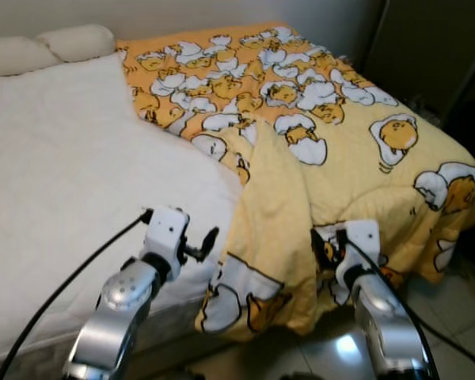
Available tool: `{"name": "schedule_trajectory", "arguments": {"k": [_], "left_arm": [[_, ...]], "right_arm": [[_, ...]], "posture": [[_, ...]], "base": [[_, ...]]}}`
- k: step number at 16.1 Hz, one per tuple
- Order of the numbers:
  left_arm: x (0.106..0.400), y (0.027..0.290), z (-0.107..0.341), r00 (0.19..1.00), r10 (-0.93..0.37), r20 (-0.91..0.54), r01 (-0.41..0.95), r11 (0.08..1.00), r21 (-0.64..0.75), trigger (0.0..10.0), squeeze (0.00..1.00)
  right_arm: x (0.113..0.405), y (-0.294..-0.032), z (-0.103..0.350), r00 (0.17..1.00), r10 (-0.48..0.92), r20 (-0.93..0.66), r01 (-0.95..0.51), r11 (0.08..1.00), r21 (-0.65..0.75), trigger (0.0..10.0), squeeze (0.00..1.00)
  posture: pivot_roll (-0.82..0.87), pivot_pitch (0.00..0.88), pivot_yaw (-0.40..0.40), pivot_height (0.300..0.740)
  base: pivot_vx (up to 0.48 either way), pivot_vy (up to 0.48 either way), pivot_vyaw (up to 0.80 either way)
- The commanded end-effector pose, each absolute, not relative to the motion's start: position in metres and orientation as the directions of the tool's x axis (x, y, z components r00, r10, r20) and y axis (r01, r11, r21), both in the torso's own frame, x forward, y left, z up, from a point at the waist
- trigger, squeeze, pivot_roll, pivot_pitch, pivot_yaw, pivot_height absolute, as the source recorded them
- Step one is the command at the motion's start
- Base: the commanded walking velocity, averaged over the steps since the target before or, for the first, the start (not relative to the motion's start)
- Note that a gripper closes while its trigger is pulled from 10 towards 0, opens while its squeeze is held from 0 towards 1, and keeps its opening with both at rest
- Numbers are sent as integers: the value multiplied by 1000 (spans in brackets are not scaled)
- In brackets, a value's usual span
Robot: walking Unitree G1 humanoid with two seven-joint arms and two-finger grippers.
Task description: Clean up the room
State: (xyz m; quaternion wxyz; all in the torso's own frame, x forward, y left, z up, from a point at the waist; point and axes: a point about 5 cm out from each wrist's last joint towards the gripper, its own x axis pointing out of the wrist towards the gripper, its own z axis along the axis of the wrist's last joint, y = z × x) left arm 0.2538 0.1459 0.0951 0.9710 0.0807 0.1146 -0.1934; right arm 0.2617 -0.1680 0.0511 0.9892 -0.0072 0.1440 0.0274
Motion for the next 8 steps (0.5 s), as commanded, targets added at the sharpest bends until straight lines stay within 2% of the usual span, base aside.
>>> {"name": "schedule_trajectory", "arguments": {"k": [1, 3, 4, 6, 8], "left_arm": [[258, 150, 98, 912, -334, -238, 371, 919, 135, 10000, 263], [259, 156, 104, 926, -307, -218, 347, 921, 176, 10000, 267], [258, 158, 105, 927, -306, -214, 346, 921, 181, 10000, 267], [257, 164, 104, 933, -285, -221, 330, 923, 200, 10000, 286], [259, 166, 107, 939, -275, -205, 313, 933, 180, 10000, 267]], "right_arm": [[257, -168, 52, 961, 45, -273, -43, 999, 15, 10000, 0], [253, -164, 53, 964, 57, -260, -45, 998, 52, 10000, 0], [252, -164, 53, 963, 53, -264, -40, 998, 54, 10000, 0], [249, -163, 52, 963, 20, -270, 4, 996, 85, 10000, 0], [250, -161, 54, 962, 7, -273, 6, 999, 47, 10000, 0]], "posture": [[-114, 0, 59, 740], [-106, 0, 60, 740], [-100, 0, 59, 740], [-94, 0, 65, 740], [-97, 0, 69, 740]], "base": [[0, 409, -781], [0, 146, -559], [0, 0, 0], [0, -397, 0], [0, 0, 0]]}}
